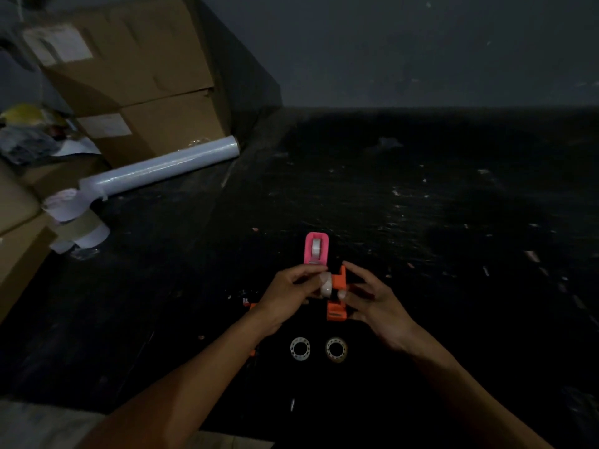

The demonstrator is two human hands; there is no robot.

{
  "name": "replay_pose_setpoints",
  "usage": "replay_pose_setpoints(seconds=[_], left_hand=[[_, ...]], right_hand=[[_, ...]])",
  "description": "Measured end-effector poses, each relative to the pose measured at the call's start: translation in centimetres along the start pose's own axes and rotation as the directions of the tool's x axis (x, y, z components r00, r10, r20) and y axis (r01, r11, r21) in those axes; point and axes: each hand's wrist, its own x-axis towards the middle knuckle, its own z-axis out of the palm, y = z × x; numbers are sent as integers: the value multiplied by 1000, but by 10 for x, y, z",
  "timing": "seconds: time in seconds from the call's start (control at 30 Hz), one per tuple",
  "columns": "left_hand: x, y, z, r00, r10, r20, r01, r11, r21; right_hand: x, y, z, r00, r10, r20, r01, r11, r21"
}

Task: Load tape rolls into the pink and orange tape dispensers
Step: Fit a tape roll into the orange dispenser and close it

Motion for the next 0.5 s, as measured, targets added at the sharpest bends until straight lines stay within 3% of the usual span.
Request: replay_pose_setpoints(seconds=[0.17, 0.5], left_hand=[[-7, 5, -2, 999, -34, -16, 34, 999, -38], [-15, 11, -2, 989, -145, -14, 146, 986, 77]], right_hand=[[0, 0, 5, 999, -6, 33, 8, 997, -72], [2, 9, 11, 996, -49, 80, 65, 974, -215]])
